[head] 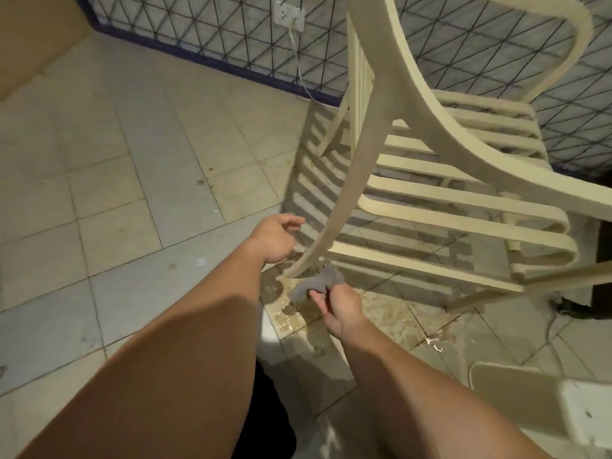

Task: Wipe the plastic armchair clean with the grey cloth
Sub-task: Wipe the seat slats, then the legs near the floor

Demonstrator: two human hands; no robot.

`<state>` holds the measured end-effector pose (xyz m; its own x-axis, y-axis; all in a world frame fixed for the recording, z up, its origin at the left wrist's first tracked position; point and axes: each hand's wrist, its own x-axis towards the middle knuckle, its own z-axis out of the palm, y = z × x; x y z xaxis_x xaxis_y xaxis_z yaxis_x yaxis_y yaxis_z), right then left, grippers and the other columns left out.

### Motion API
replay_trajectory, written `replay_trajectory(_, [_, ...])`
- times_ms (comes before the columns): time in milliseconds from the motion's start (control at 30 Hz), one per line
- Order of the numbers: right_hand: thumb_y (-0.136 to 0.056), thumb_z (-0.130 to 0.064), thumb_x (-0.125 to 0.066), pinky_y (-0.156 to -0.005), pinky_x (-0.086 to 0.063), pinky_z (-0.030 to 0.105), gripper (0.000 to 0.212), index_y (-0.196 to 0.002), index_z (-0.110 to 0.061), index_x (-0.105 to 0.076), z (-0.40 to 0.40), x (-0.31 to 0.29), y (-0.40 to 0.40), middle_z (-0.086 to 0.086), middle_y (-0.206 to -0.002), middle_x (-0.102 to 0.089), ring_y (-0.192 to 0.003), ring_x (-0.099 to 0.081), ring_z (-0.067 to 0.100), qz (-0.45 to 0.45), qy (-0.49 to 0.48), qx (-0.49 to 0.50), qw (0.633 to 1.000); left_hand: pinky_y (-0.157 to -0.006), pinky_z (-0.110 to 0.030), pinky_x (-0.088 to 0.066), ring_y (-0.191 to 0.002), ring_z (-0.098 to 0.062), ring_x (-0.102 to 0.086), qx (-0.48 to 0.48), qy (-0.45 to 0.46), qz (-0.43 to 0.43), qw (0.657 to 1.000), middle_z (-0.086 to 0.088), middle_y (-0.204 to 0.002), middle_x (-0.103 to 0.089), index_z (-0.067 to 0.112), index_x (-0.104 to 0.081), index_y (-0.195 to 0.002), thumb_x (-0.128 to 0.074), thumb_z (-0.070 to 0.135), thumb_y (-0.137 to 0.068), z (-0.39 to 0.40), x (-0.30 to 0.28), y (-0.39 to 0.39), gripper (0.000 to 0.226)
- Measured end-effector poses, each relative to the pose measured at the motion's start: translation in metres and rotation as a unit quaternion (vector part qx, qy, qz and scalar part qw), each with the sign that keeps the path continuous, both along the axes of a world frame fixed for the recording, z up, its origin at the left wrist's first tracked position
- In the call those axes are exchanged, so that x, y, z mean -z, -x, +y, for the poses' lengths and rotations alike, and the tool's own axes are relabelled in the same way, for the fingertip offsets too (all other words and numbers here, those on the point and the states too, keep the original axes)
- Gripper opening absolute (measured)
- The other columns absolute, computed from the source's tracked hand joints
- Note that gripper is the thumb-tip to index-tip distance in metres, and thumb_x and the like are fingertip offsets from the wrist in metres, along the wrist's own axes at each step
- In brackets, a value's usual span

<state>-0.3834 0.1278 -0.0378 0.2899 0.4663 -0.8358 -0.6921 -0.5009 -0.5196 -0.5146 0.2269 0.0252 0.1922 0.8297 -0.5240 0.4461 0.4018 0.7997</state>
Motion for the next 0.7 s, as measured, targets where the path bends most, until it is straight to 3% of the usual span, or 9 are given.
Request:
replay_trajectory(67, [-0.094, 0.013, -0.046, -0.094, -0.055, 0.033, 0.035, -0.126, 0.002, -0.055, 0.027, -0.011, 0.010, 0.016, -0.113, -0.063, -0.101, -0.064, 0.024, 0.020, -0.007, 0.019, 1.000, -0.066, -0.014, -0.048, -0.111, -0.016, -0.060, 0.033, -0.007, -0.019, 0.999, -0.001, -0.132, -0.061, 0.010, -0.060, -0.134, -0.035, -0.019, -0.091, 0.000, -0.005, -0.006, 0.058])
replay_trajectory(133, [-0.089, 0.010, -0.054, -0.100, -0.052, 0.033, 0.022, -0.111, 0.006, -0.059, 0.051, -0.027, 0.017, 0.019, -0.126, -0.059, -0.112, -0.060, 0.024, 0.024, -0.033, 0.054, 0.998, -0.084, -0.022, -0.050, -0.121, -0.017, -0.058, 0.042, -0.015, -0.025, 0.999, -0.005, -0.133, -0.062, 0.006, -0.059, -0.134, -0.038, -0.019, -0.092, 0.002, -0.008, -0.012, 0.054])
replay_trajectory(200, [-0.087, 0.003, -0.054, -0.097, -0.054, 0.031, 0.011, -0.097, 0.005, -0.058, 0.065, -0.043, 0.022, 0.025, -0.128, -0.056, -0.108, -0.057, 0.025, 0.012, -0.049, 0.081, 0.995, -0.088, -0.021, -0.046, -0.119, -0.015, -0.058, 0.014, -0.026, -0.027, 0.999, -0.009, -0.129, -0.063, 0.004, -0.060, -0.132, -0.038, -0.015, -0.093, 0.006, -0.010, -0.014, 0.048])
replay_trajectory(267, [-0.090, 0.009, -0.049, -0.075, -0.060, 0.024, 0.022, -0.109, 0.009, -0.058, 0.062, -0.060, 0.018, 0.021, -0.117, -0.060, -0.098, -0.064, 0.024, -0.024, -0.060, 0.120, 0.991, -0.084, -0.024, -0.047, -0.112, -0.017, -0.060, -0.032, -0.031, -0.016, 0.999, -0.008, -0.122, -0.065, 0.006, -0.064, -0.126, -0.040, -0.011, -0.093, 0.011, -0.007, -0.010, 0.044])
replay_trajectory(333, [-0.093, 0.014, -0.044, -0.064, -0.059, 0.020, 0.028, -0.117, 0.009, -0.057, 0.051, -0.076, 0.014, 0.016, -0.106, -0.064, -0.086, -0.067, 0.018, -0.039, -0.115, 0.118, 0.986, -0.090, -0.032, -0.050, -0.113, -0.023, -0.062, -0.073, -0.038, 0.000, 0.997, -0.007, -0.118, -0.067, 0.011, -0.067, -0.119, -0.044, -0.006, -0.091, 0.014, -0.003, -0.001, 0.040])
replay_trajectory(467, [-0.097, 0.010, -0.043, -0.068, -0.055, 0.018, 0.029, -0.105, -0.011, -0.061, 0.021, -0.080, 0.009, 0.005, -0.092, -0.068, -0.073, -0.066, 0.008, -0.110, -0.149, 0.114, 0.976, -0.096, -0.028, -0.046, -0.114, -0.022, -0.060, -0.112, -0.028, 0.021, 0.993, -0.006, -0.121, -0.066, 0.016, -0.067, -0.114, -0.042, -0.002, -0.093, 0.011, 0.000, 0.017, 0.037])
replay_trajectory(567, [-0.095, 0.014, -0.038, -0.079, -0.058, 0.026, 0.035, -0.116, -0.008, -0.056, 0.009, -0.055, 0.004, 0.015, -0.110, -0.065, -0.086, -0.067, 0.019, -0.074, -0.076, 0.072, 0.992, -0.096, -0.027, -0.045, -0.118, -0.024, -0.059, -0.129, -0.008, 0.029, 0.991, -0.007, -0.125, -0.065, 0.018, -0.067, -0.110, -0.043, 0.001, -0.093, 0.007, 0.000, 0.021, 0.033])
replay_trajectory(667, [-0.094, 0.014, -0.036, -0.071, -0.058, 0.029, 0.043, -0.131, -0.004, -0.048, 0.022, -0.047, 0.004, 0.021, -0.117, -0.062, -0.086, -0.066, 0.024, -0.075, -0.002, 0.005, 0.997, -0.096, -0.027, -0.045, -0.120, -0.025, -0.058, -0.118, 0.003, 0.047, 0.992, -0.007, -0.129, -0.063, 0.016, -0.068, -0.117, -0.047, 0.001, -0.093, 0.004, -0.003, 0.017, 0.035])
replay_trajectory(700, [-0.095, 0.013, -0.036, -0.080, -0.059, 0.032, 0.043, -0.134, -0.002, -0.047, 0.030, -0.054, 0.005, 0.020, -0.123, -0.059, -0.095, -0.065, 0.026, -0.069, -0.005, -0.001, 0.998, -0.095, -0.027, -0.045, -0.120, -0.026, -0.058, -0.110, 0.004, 0.052, 0.993, -0.008, -0.130, -0.062, 0.016, -0.067, -0.119, -0.048, 0.002, -0.093, 0.003, -0.005, 0.014, 0.035])
